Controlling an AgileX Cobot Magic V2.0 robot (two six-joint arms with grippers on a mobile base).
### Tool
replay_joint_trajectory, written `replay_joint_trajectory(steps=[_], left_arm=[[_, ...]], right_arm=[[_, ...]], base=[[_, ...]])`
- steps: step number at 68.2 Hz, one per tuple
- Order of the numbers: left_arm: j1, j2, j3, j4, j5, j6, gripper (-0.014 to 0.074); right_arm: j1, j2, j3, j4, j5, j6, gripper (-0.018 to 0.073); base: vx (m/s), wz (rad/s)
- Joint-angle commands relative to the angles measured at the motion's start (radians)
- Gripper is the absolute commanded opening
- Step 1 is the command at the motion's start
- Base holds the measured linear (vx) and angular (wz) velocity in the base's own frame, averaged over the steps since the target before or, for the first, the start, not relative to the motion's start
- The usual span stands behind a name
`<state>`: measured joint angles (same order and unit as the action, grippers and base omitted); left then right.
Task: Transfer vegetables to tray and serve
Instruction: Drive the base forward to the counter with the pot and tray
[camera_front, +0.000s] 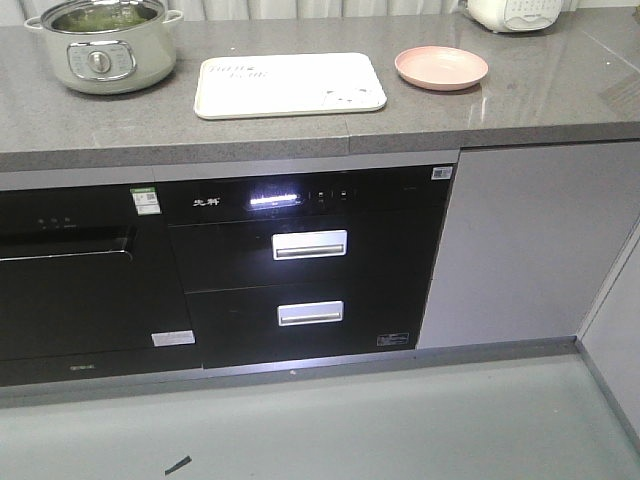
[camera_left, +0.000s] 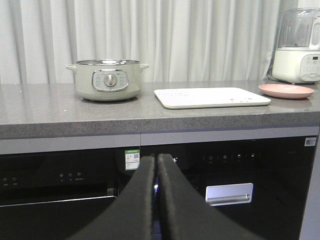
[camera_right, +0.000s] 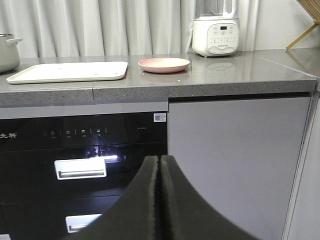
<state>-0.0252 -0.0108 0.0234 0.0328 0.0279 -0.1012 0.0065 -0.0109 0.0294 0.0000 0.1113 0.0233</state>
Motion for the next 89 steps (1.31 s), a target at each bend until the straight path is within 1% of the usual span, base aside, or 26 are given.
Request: replay_joint_trajectory(steps=[1, 89], left_arm=[[0.001, -0.014, 0.026, 0.000, -0.069, -0.007, -0.0006], [0.001, -0.014, 0.026, 0.000, -0.069, -0.007, -0.0006]], right_arm=[[-0.007, -0.002, 0.008, -0.007, -0.068, -0.003, -0.0008], [-0.007, -0.002, 0.008, -0.007, -0.068, -0.003, -0.0008]], base=[[0.17, -0.06], [0.20, 0.03]])
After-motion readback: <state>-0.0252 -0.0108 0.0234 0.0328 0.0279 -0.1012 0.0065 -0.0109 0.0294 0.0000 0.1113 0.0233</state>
